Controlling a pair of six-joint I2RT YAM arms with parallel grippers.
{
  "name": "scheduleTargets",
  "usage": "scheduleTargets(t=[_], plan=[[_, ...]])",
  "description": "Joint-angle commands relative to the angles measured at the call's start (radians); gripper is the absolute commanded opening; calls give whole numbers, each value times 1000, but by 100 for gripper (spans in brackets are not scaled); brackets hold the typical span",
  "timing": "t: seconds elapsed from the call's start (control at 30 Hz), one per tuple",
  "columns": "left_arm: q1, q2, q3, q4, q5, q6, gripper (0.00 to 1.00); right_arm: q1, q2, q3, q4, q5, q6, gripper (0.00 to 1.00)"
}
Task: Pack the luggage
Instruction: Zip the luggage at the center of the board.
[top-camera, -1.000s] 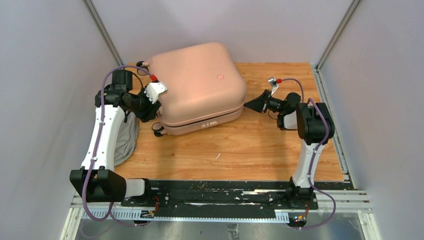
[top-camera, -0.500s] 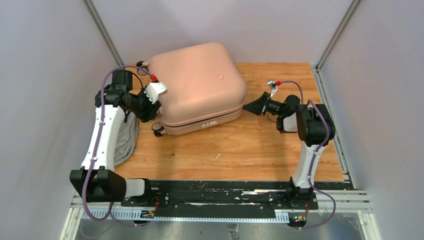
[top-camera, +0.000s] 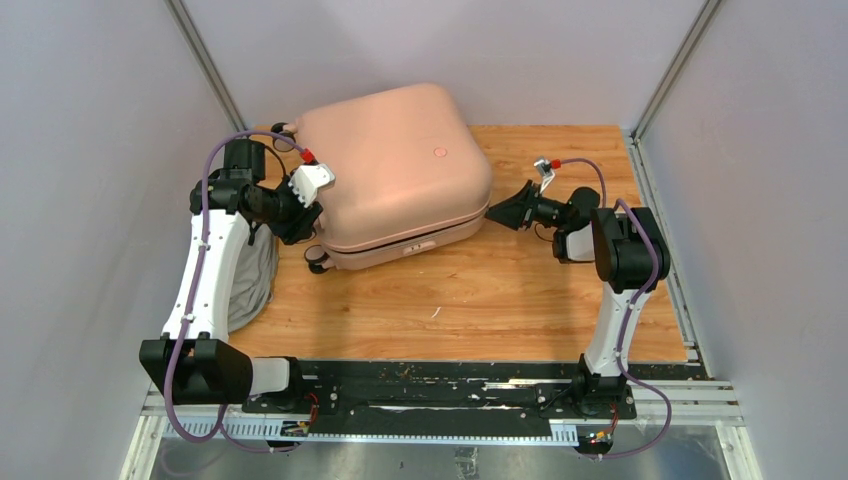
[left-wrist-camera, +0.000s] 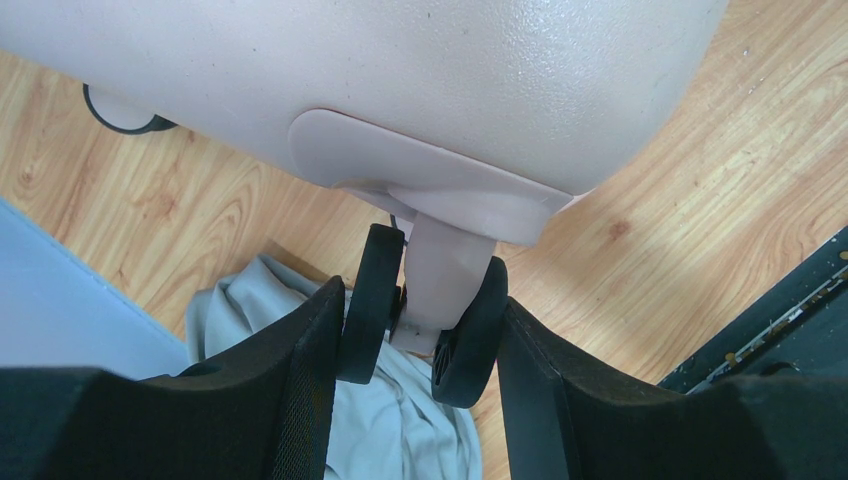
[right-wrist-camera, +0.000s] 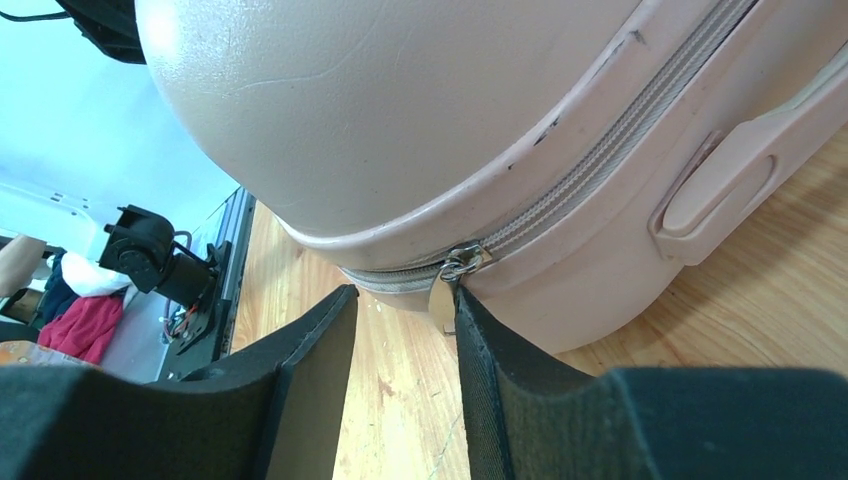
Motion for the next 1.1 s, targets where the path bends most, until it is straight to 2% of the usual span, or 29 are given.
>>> scheduleTargets(t=[0.0,0.1,0.23,0.33,0.5,0.73,0.83,1.0,1.07], plan=[[13,-31,45,79,11,-36,0,23,22,46,-56,51,-84,45],[12,-37,42,79,11,-35,0,22,14,60,-149,76,-155,45],[13,-39,46,73,12,-33,0,19,-13,79,-372,143,-303,45],[13,-37,47,69,13,-27,0,18,-19,87,-408,162,-346,45],[13,-39,46,63,12,-20,0,2,-3,114,-367,144,-309,42],[12,-39,45,63,8,-17,0,-4,80,170,-48,34,-55,40],[12,-39,49,63,3,-18,0,-7,107,197,-8,16,-6,32],[12,-47,51,60,5,-17,0,-16,109,195,-14,33,-10,1],[13,-46,51,56,5,-16,0,-25,104,188,-22,45,-16,0]])
